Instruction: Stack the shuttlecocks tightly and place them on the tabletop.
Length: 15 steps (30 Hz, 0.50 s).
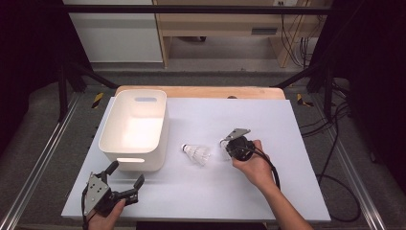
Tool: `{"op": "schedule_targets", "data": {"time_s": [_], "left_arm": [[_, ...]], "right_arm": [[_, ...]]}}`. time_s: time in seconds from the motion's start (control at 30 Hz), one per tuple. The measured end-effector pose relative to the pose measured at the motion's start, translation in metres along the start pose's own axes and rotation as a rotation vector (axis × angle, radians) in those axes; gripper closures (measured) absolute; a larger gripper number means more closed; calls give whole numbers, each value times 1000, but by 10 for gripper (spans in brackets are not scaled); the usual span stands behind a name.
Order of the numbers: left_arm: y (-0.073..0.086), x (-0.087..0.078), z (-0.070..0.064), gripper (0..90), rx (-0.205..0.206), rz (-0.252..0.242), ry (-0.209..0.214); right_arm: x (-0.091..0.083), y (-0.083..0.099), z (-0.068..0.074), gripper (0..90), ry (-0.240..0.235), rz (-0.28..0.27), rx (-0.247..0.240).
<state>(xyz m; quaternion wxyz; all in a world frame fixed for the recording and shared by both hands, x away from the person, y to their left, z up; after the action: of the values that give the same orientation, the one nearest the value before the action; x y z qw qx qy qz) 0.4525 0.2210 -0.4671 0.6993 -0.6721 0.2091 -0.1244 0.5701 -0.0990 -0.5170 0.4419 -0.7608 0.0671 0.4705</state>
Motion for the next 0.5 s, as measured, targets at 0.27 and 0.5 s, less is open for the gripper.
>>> {"op": "schedule_targets", "data": {"time_s": [0.27,0.5], "left_arm": [[0,-1,2,16,-5,-2,-6],[0,-1,4,16,-5,2,-9]], "right_arm": [[0,5,-5,900,2,-7,7],[0,10,-8,900,2,-14,22]]}}
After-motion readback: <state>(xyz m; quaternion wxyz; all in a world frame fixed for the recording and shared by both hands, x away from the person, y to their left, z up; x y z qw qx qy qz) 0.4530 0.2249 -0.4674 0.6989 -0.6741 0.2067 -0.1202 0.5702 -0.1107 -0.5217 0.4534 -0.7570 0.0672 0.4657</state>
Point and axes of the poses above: each handheld gripper's, and its own axes: x roughly forward along the jaws, y roughly out of its underside, z roughly to its left, the point moved 10 cm from there along x, roughly forward along the jaws, and after that the axes turned 4 degrees about z, right-handed, at the moved point
